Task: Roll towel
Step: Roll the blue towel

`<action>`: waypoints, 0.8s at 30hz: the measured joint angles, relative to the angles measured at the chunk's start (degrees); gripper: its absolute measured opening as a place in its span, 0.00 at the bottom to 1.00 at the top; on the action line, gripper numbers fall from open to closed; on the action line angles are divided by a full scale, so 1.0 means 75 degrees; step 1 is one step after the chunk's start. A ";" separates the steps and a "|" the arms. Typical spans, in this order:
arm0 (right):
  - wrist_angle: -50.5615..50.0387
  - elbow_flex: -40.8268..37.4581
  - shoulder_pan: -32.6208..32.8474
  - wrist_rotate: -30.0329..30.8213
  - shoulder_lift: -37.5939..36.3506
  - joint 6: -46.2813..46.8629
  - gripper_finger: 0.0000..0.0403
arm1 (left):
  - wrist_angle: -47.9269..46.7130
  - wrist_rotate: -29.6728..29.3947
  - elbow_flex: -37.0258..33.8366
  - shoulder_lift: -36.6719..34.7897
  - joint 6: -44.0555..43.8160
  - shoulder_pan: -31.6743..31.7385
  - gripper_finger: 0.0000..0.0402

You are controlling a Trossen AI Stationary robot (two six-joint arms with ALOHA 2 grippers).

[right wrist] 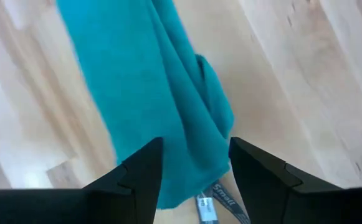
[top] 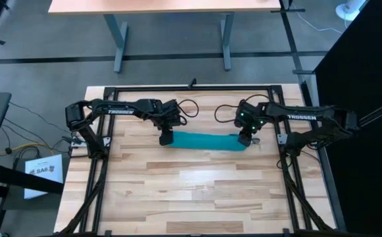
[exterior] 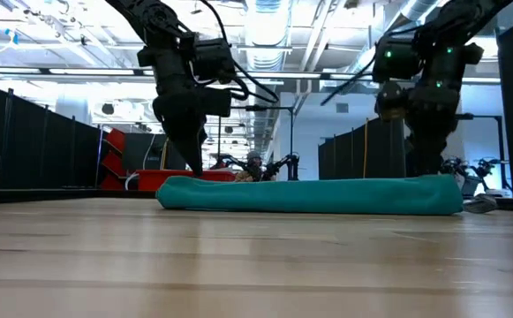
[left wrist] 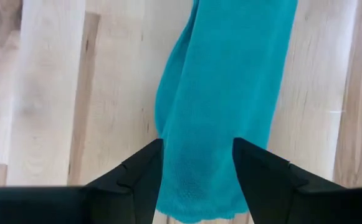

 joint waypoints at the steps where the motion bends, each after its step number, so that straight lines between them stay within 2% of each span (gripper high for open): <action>1: -0.0016 0.0002 -0.0024 0.0000 0.0075 -0.0066 0.43 | 0.0011 -0.0001 0.0000 -0.0012 0.0000 0.0000 0.44; 6: -0.0010 0.0000 0.0042 -0.0054 0.0374 -0.0211 0.41 | 0.0025 -0.0007 0.0000 -0.0012 0.0000 0.0000 0.44; 16: 0.0043 0.0000 0.0042 -0.0077 0.0363 -0.0239 0.36 | 0.0041 -0.0007 0.0006 -0.0012 0.0003 0.0000 0.44; 24: 0.0118 0.0004 -0.0148 -0.0083 0.0363 -0.0237 0.17 | 0.0045 -0.0007 0.0006 -0.0012 0.0003 0.0000 0.44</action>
